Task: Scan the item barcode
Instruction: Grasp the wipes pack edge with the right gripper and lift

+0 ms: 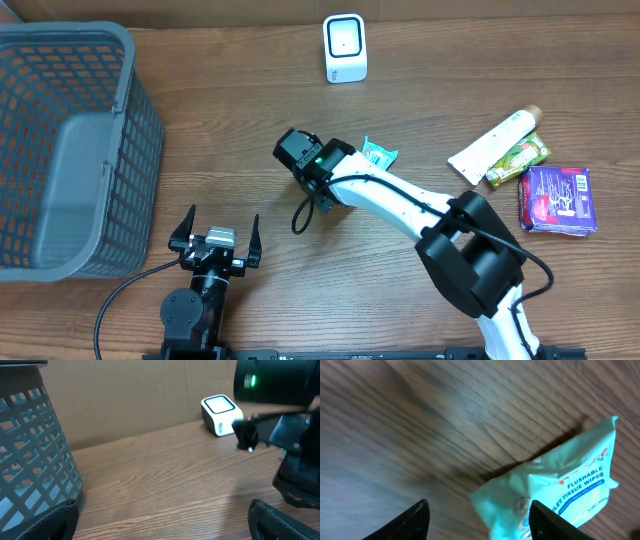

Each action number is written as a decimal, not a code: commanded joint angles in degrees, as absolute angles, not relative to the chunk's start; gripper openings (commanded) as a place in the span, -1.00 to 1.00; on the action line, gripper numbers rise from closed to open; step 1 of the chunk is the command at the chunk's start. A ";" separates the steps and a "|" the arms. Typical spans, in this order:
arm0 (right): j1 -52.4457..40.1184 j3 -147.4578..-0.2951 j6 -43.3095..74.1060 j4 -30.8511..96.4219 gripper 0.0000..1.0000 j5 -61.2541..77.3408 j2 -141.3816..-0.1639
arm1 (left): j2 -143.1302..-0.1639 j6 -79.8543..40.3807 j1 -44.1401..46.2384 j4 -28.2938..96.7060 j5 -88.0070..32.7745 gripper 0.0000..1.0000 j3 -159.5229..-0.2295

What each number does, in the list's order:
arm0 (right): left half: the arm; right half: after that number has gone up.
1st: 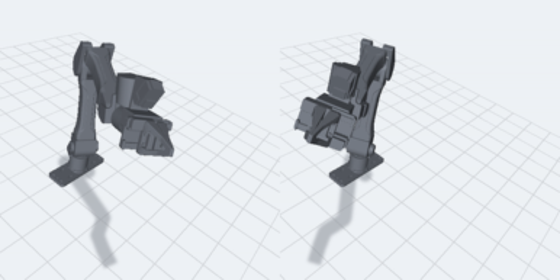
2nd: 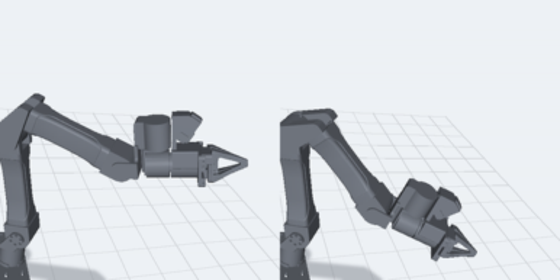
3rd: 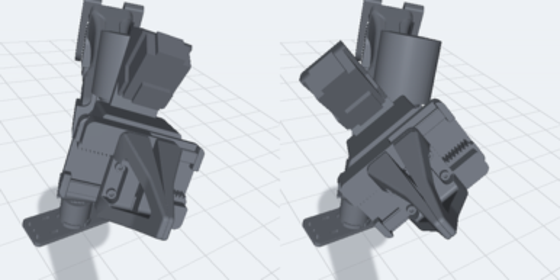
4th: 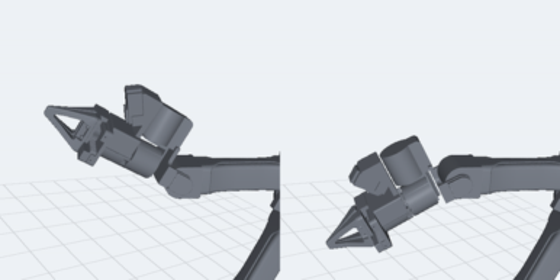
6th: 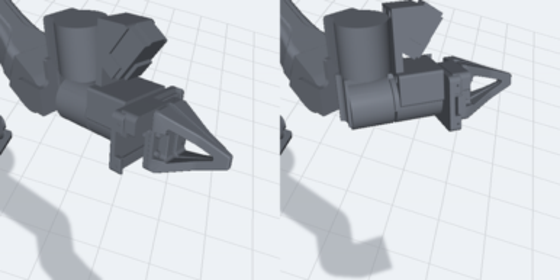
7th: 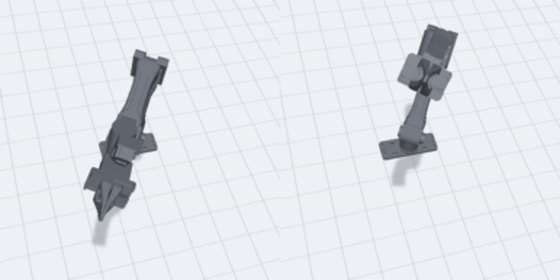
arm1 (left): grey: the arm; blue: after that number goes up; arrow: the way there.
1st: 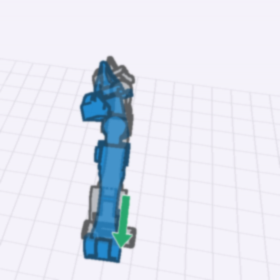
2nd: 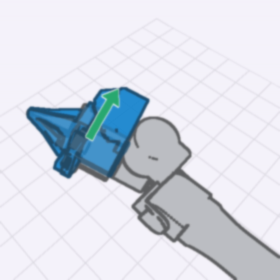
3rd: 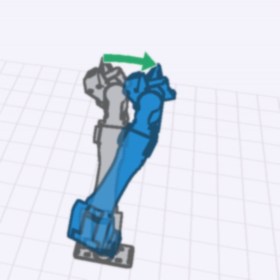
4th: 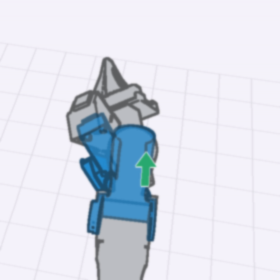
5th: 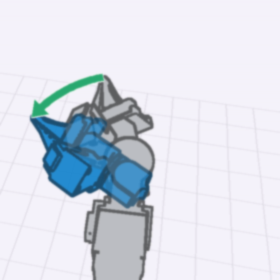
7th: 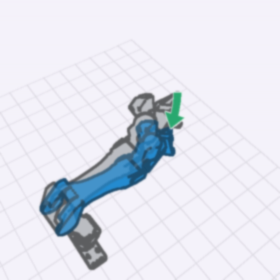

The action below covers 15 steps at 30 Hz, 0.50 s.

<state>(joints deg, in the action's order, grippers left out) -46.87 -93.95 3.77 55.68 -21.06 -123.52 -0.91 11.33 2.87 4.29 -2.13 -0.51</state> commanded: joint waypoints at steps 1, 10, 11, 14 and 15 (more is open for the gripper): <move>-46.44 -93.82 2.52 56.69 0.28 -27.83 -126.10 | -0.64 11.16 2.55 4.38 -2.11 0.99 -0.27; -45.63 -93.82 2.55 56.25 -0.03 -28.49 -127.96 | -0.64 11.16 2.55 4.38 -2.11 1.00 -0.27; -45.45 -93.82 2.66 56.18 -0.17 -28.47 -127.98 | -0.64 11.14 2.55 4.38 -2.11 0.99 -0.27; -45.08 -93.82 2.96 56.03 -0.49 -28.49 -127.98 | -0.64 11.16 2.55 4.38 -2.11 1.00 -0.27; -45.08 -93.82 2.96 55.92 -0.56 -28.49 -127.98 | -0.64 11.14 2.55 4.38 -2.11 1.00 -0.27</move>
<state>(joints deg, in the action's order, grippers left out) -45.93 -93.95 2.57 55.99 -28.69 -126.39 -0.91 11.33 2.87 4.29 -2.13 -0.51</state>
